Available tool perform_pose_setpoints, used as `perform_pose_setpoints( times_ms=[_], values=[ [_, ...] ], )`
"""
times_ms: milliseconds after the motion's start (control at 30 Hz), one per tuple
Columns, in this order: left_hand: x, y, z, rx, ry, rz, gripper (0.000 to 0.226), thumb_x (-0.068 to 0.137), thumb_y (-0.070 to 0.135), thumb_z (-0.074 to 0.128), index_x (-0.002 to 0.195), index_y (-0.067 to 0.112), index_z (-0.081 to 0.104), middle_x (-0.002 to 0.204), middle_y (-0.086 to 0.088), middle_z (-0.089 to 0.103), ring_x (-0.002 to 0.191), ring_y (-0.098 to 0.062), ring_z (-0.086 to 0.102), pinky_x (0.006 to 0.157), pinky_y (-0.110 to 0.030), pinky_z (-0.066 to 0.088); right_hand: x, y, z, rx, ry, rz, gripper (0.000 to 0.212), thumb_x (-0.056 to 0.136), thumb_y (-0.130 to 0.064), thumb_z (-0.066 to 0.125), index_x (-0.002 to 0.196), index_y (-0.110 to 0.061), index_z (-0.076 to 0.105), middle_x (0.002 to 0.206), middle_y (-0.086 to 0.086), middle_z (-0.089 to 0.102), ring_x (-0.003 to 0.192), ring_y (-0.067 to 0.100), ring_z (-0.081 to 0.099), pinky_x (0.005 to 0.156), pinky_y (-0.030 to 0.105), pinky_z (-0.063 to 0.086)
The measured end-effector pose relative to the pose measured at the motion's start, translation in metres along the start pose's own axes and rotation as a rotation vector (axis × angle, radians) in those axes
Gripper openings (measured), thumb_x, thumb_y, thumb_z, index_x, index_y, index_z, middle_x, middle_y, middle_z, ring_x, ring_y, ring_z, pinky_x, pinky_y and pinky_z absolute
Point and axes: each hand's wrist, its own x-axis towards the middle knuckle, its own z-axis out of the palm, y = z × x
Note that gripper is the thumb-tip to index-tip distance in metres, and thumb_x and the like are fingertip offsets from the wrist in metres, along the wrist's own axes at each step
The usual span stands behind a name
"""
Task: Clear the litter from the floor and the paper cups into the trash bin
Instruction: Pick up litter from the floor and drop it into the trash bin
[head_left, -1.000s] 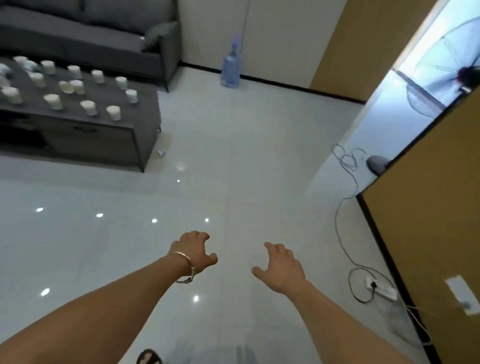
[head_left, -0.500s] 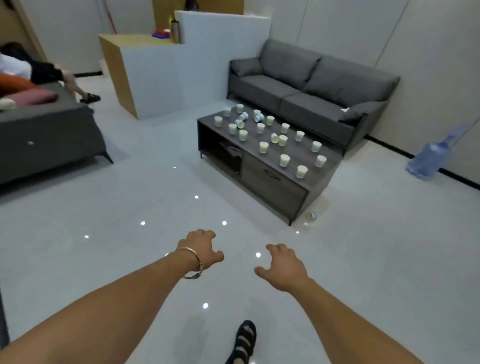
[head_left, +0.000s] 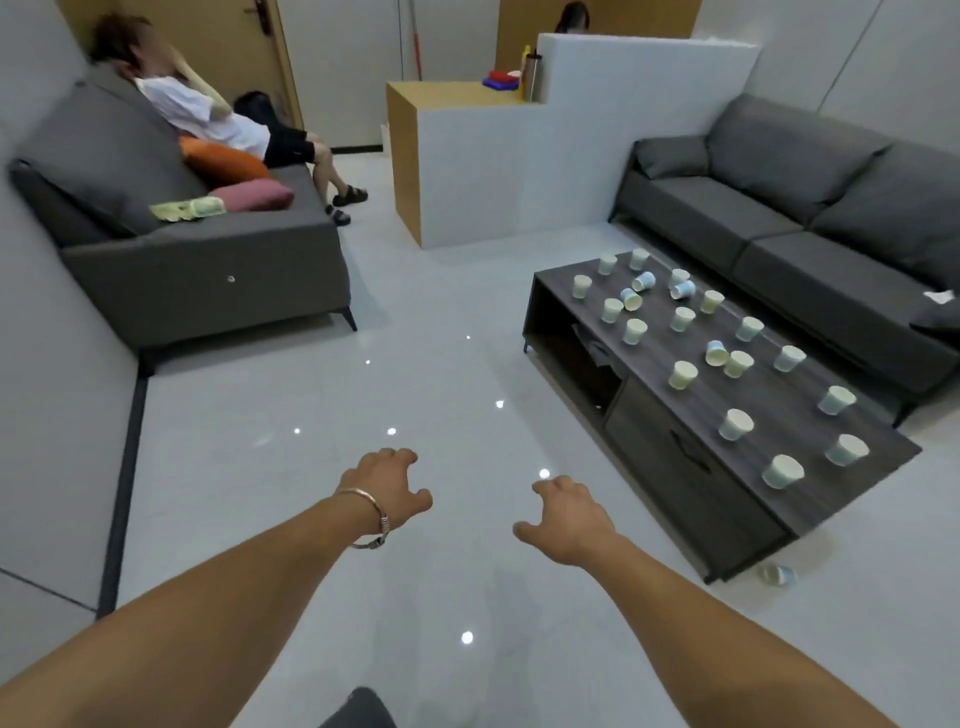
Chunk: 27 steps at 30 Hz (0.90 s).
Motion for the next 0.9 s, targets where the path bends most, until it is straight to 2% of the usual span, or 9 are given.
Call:
perform_pose_setpoints(
  times_ms=[167, 333, 500, 767, 900],
  values=[
    [0.101, -0.028, -0.022, -0.058, -0.013, -0.047, 0.067, 0.083, 0.051, 0.053, 0.142, 0.024, 0.035, 0.142, -0.001, 0.041, 0.131, -0.023, 0.036, 0.101, -0.039, 0.037, 0.106, -0.027, -0.025, -0.058, -0.044, -0.03, 0.076, 0.087, -0.056, 0.055, 0.15, -0.021, 0.029, 0.151, 0.002, 0.031, 0.136, 0.024, 0.032, 0.106, 0.039, 0.037],
    [0.209, -0.059, -0.059, -0.07, -0.036, -0.02, 0.069, 0.082, 0.052, 0.053, 0.142, 0.023, 0.035, 0.141, -0.001, 0.041, 0.131, -0.023, 0.036, 0.101, -0.039, 0.039, 0.217, -0.065, -0.059, -0.071, -0.048, 0.005, 0.074, 0.088, -0.055, 0.054, 0.149, -0.02, 0.03, 0.149, 0.002, 0.033, 0.135, 0.023, 0.033, 0.105, 0.038, 0.038],
    [0.313, -0.077, -0.121, -0.036, -0.031, 0.019, 0.069, 0.082, 0.052, 0.053, 0.142, 0.023, 0.035, 0.142, -0.002, 0.041, 0.131, -0.024, 0.036, 0.102, -0.038, 0.038, 0.312, -0.103, -0.108, -0.021, 0.021, 0.007, 0.076, 0.088, -0.057, 0.053, 0.15, -0.021, 0.028, 0.151, 0.001, 0.032, 0.136, 0.023, 0.032, 0.106, 0.039, 0.038],
    [0.486, -0.052, -0.17, 0.014, -0.08, 0.097, 0.069, 0.082, 0.052, 0.053, 0.142, 0.023, 0.035, 0.144, -0.001, 0.039, 0.132, -0.023, 0.034, 0.103, -0.039, 0.038, 0.472, -0.109, -0.175, -0.019, 0.001, 0.028, 0.077, 0.087, -0.059, 0.052, 0.149, -0.021, 0.03, 0.15, 0.004, 0.033, 0.135, 0.025, 0.034, 0.107, 0.042, 0.037],
    [0.579, -0.037, -0.205, -0.003, -0.047, 0.072, 0.068, 0.083, 0.051, 0.054, 0.142, 0.023, 0.035, 0.144, -0.001, 0.039, 0.131, -0.022, 0.035, 0.104, -0.039, 0.037, 0.57, -0.103, -0.223, -0.013, 0.02, 0.008, 0.075, 0.086, -0.058, 0.053, 0.147, -0.02, 0.033, 0.147, 0.003, 0.036, 0.134, 0.026, 0.034, 0.106, 0.042, 0.037]
  ],
)
